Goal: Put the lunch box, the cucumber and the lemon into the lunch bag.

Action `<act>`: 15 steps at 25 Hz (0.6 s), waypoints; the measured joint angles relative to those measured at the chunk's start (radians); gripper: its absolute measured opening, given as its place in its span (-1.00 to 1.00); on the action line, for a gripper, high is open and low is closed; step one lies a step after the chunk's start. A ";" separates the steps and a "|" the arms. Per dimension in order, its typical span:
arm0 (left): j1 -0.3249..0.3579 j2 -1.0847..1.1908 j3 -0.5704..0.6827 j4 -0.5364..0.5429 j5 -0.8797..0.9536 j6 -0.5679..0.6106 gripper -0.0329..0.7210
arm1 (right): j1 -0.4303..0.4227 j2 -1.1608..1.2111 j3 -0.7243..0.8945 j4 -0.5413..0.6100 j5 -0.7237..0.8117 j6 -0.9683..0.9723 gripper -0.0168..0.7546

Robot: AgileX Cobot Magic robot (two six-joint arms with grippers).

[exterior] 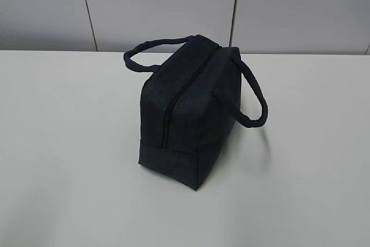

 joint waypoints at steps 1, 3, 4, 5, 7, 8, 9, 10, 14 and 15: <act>0.000 -0.003 0.000 0.004 0.000 0.000 -0.28 | 0.000 0.000 0.000 0.000 0.000 0.000 -0.14; 0.000 -0.022 0.000 0.009 0.000 0.000 -0.28 | 0.000 0.000 0.000 0.000 0.000 0.000 -0.14; 0.000 -0.036 0.000 0.013 0.000 0.000 -0.28 | 0.000 0.000 0.000 0.000 0.000 0.000 -0.14; 0.000 -0.043 0.000 0.013 0.000 0.000 -0.28 | 0.000 0.000 0.000 0.000 -0.002 0.000 -0.14; 0.000 -0.043 0.000 0.016 0.001 0.000 -0.28 | 0.000 0.000 0.000 0.000 -0.004 0.000 -0.14; 0.004 -0.043 0.000 0.016 0.001 0.000 -0.28 | 0.000 0.000 0.000 -0.001 -0.004 0.000 -0.14; 0.011 -0.043 0.000 0.018 0.001 0.000 -0.28 | 0.000 0.000 0.000 -0.001 -0.004 0.000 -0.14; 0.023 -0.043 0.000 0.018 0.001 0.000 -0.28 | 0.000 0.000 0.000 -0.001 -0.004 0.000 -0.14; 0.098 -0.043 0.000 0.020 0.002 0.000 -0.28 | 0.000 0.000 0.000 -0.001 -0.004 0.000 -0.14; 0.130 -0.043 0.000 0.020 0.002 0.000 -0.28 | 0.000 0.000 0.000 -0.001 -0.004 0.000 -0.14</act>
